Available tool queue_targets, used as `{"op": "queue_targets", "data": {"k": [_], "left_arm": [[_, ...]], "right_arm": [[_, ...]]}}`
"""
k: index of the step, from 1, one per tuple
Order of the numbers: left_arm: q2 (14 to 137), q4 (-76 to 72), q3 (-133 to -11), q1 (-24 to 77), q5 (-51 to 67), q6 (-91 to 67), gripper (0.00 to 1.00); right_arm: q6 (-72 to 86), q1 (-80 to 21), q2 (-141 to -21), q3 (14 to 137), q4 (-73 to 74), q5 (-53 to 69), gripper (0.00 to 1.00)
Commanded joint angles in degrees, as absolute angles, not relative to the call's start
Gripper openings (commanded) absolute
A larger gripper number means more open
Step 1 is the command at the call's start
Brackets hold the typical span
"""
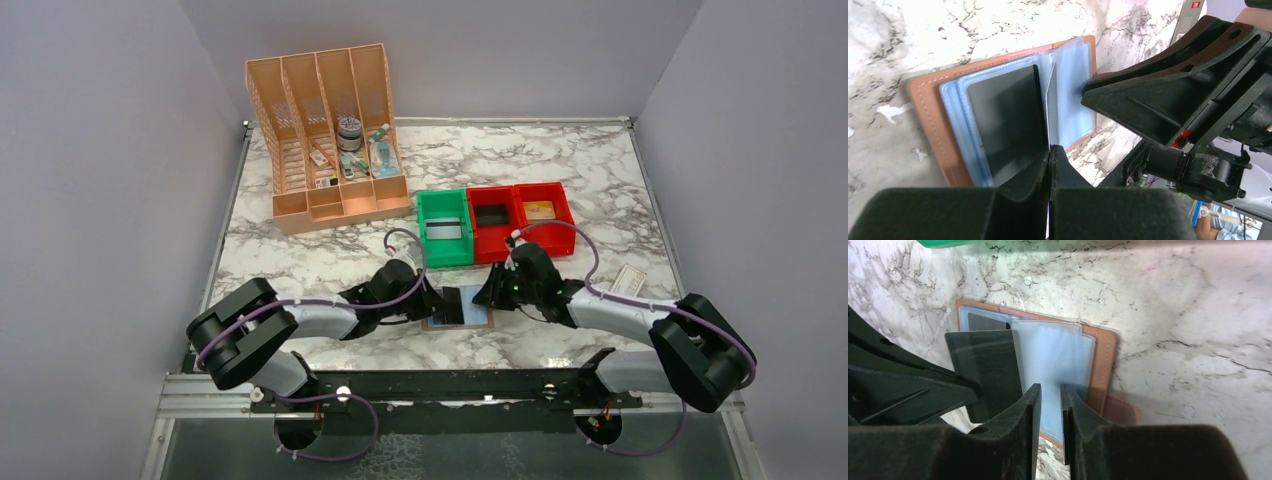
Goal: Take the credit cards out of the card holder
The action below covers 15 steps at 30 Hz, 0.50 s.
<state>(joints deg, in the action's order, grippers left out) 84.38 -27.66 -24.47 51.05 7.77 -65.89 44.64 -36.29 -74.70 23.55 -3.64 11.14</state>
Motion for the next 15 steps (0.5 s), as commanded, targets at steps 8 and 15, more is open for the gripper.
{"op": "queue_targets", "data": {"k": [8,15], "left_arm": [[74.7,-15.1,-24.6,50.6,0.6,-61.3,0.0],[67.9,-9.3,-25.0,50.5,-5.0,-59.1,0.0]], "right_arm": [[43.2,-36.1,-62.5,21.0,-2.1,5.0,0.46],[44.3,-36.1,-54.0,18.2,-1.4,-0.1,0.67]]}}
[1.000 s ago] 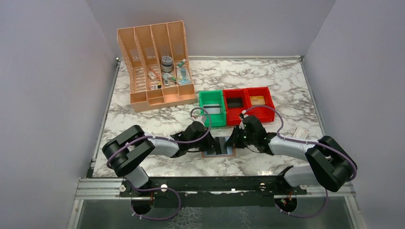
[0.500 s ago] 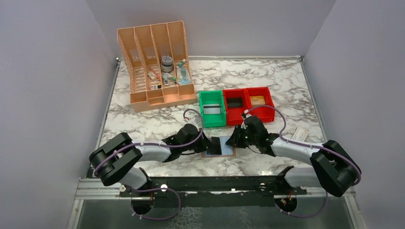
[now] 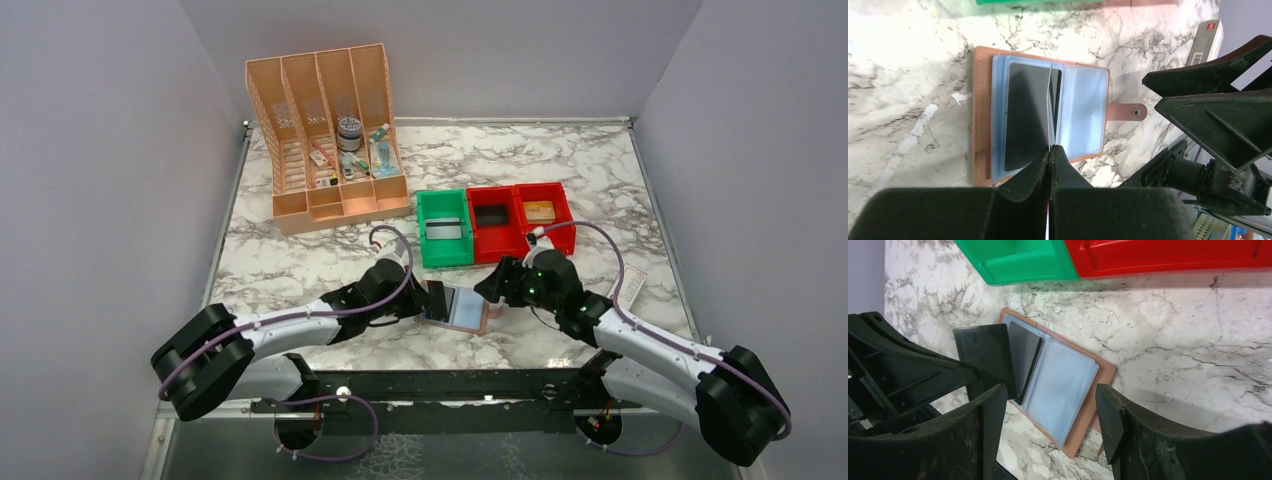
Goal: Take the credit cards out of the card holder
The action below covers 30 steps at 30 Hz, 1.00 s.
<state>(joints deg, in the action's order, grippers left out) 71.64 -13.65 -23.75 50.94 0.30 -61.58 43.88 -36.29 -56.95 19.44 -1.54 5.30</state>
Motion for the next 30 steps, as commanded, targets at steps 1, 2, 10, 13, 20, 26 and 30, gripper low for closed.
{"op": "queue_targets", "data": {"k": [1,2,10,13,20,26,30], "left_arm": [[67.3,-9.2,-25.0,50.5,-5.0,-58.9,0.0],[66.7,-9.1,-25.0,50.5,-4.9,-58.7,0.0],[66.1,-15.1,-25.3,50.1,2.5,-56.1,0.0],[67.9,-16.0,-27.6,49.6,8.5,-54.8,0.0],[68.6,-22.2,-27.9,48.6,15.8,-54.3,0.0],[67.8,-26.7,-27.9,48.0,19.9,-54.0,0.0],[66.1,-29.0,-26.6,47.7,20.0,-54.3,0.0]], "right_arm": [[44.5,-36.1,-53.5,18.1,-0.9,-1.3,0.67],[44.6,-36.1,-53.0,18.1,-0.2,-2.8,0.67],[41.6,-32.0,-51.2,16.8,-4.2,4.5,0.77],[39.6,-24.1,-53.2,16.6,-7.2,18.4,0.77],[41.5,-21.9,-56.7,16.7,-17.9,34.5,0.77],[45.9,-22.0,-59.5,16.7,-25.6,42.3,0.77],[46.5,-21.9,-61.2,16.3,-28.7,46.6,0.72]]}}
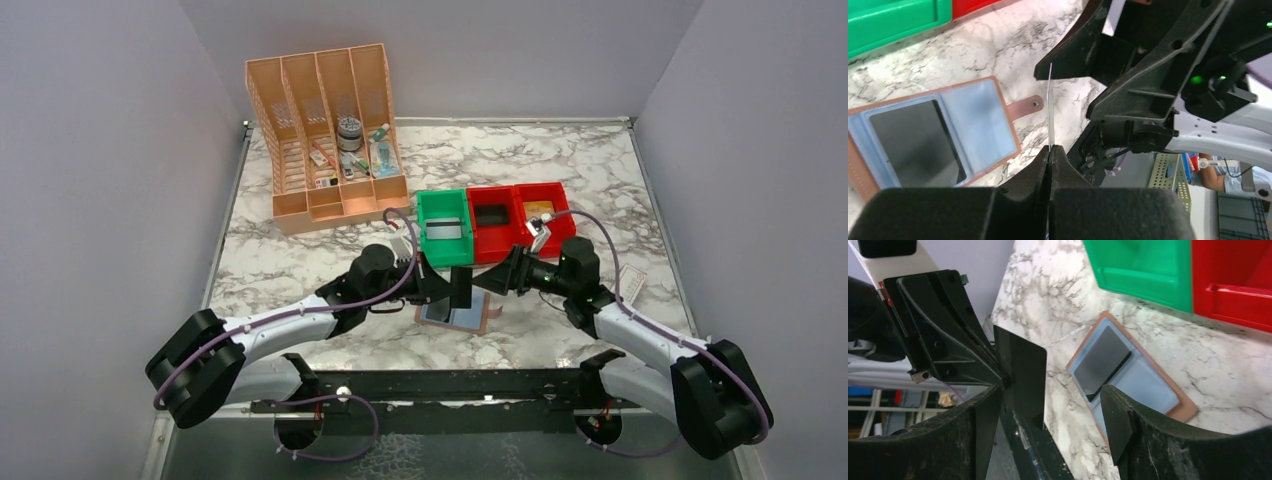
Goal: Take the credit cards out of the card holder
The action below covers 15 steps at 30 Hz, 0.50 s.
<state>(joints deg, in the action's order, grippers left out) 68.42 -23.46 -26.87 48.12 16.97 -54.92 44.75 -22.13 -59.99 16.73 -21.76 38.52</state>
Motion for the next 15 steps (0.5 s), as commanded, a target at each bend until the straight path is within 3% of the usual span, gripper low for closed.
{"op": "queue_targets", "data": {"k": [1,8,15], "left_arm": [[65.8,-29.8,-26.3,47.6,20.3,-54.5,0.0],[66.6,-34.2,-25.4,47.5,22.9,-56.4,0.0],[66.6,-36.2,-24.3,47.5,23.2,-57.4,0.0]], "right_arm": [[46.6,-21.9,-61.6,16.1,-30.1,47.8,0.7],[50.7,-21.9,-64.0,15.2,-37.3,53.0,0.47],[53.2,-21.9,-66.6,15.0,-42.2,55.9,0.36]]}}
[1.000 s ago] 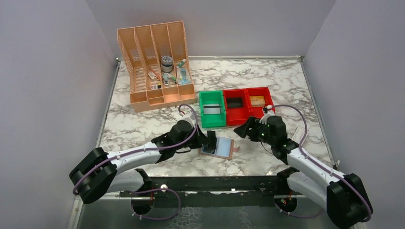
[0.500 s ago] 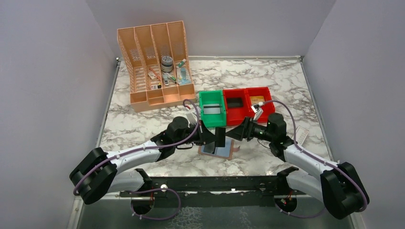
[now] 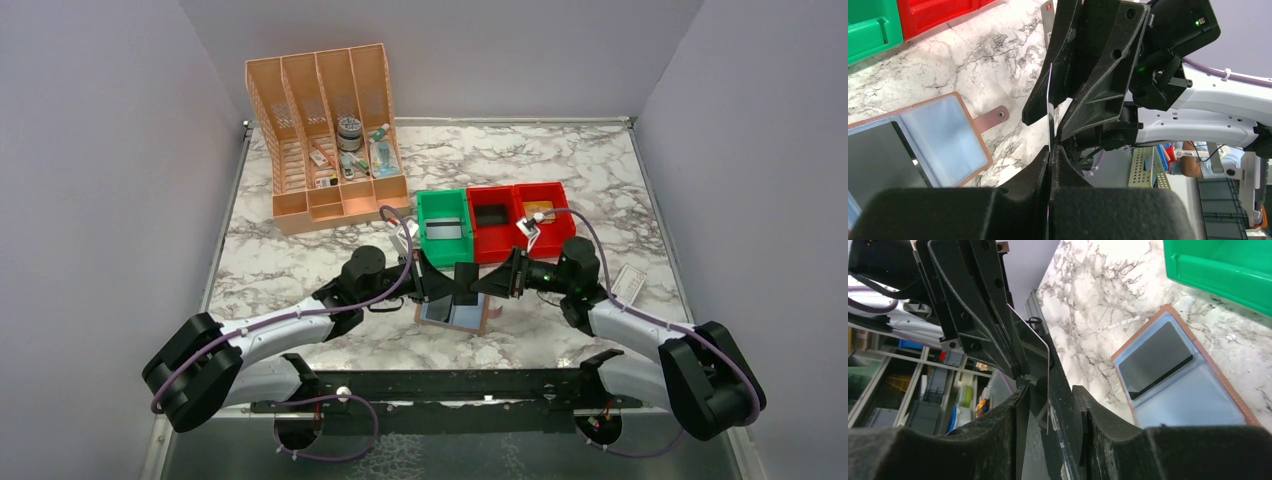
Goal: Take the credit cards out of the card holder
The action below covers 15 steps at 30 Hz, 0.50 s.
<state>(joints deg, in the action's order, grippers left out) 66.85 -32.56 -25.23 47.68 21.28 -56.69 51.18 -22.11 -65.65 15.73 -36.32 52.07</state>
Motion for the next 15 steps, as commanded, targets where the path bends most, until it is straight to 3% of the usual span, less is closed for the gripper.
{"op": "queue_targets", "data": {"k": [1,15], "left_arm": [[66.6,-36.4,-24.1,47.5,23.2,-57.5,0.0],[64.8,-37.6,-22.7,47.5,23.1,-57.1,0.0]], "right_arm": [[53.6,-21.8,-66.8,15.0,-42.8,56.1,0.35],[61.4,-21.8,-72.4,13.6,-58.2,61.8,0.23]]}}
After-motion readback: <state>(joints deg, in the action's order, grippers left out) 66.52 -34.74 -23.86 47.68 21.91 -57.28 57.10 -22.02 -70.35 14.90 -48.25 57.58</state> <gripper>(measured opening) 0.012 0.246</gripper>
